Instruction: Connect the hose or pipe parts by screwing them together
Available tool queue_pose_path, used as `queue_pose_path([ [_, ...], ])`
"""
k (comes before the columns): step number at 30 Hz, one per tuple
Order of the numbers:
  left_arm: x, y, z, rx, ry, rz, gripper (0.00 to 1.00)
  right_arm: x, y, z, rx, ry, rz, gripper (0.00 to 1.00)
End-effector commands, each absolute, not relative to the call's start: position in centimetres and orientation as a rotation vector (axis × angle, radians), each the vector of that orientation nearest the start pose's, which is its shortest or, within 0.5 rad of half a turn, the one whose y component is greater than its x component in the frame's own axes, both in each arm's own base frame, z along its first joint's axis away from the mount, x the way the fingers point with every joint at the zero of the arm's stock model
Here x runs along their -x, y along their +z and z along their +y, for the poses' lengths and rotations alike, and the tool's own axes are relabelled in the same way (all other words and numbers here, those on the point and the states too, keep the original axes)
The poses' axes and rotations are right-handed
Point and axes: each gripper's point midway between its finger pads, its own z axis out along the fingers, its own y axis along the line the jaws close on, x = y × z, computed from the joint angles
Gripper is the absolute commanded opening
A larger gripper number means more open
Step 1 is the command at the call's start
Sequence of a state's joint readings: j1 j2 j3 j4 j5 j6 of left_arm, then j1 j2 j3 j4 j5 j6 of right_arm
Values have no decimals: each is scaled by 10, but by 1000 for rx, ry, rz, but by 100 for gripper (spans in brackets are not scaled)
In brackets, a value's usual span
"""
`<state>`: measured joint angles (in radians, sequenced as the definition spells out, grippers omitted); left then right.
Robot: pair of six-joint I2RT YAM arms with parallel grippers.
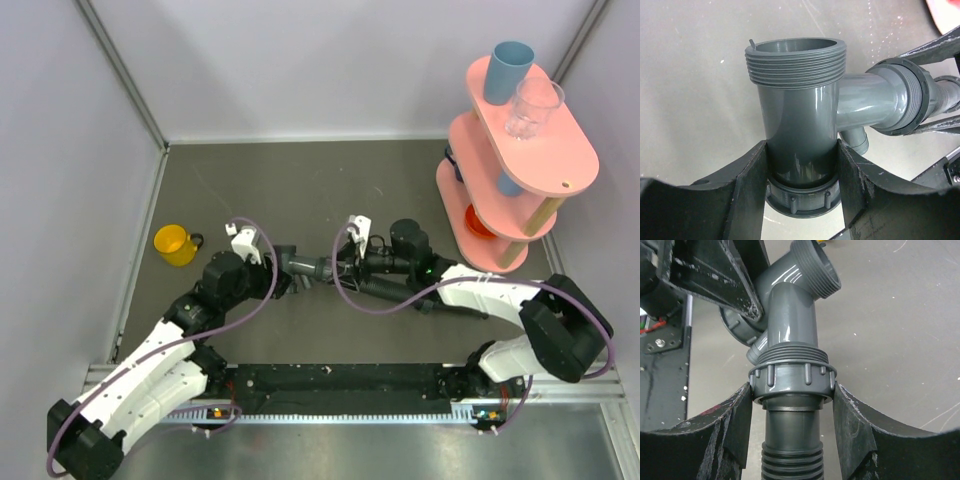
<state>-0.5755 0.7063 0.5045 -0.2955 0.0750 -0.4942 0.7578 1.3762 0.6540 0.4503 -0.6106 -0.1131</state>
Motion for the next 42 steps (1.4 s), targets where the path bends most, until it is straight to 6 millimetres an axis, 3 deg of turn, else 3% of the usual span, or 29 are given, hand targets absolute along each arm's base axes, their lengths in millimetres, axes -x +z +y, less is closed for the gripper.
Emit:
queue_pose_path([
  [1, -179, 216, -237, -412, -1168, 1817, 0, -215, 272, 363, 1078, 1177, 1133, 0],
  [13, -184, 225, -227, -369, -1132, 1674, 0, -226, 280, 357, 966, 1351, 1246, 0],
  [31, -196, 234, -212, -375, -1006, 1491, 0, -216, 275, 362, 837, 1660, 1392, 0],
  [42, -200, 240, -210, -402, -953, 1420, 0, -218, 295, 356, 712, 1828, 1350, 0],
])
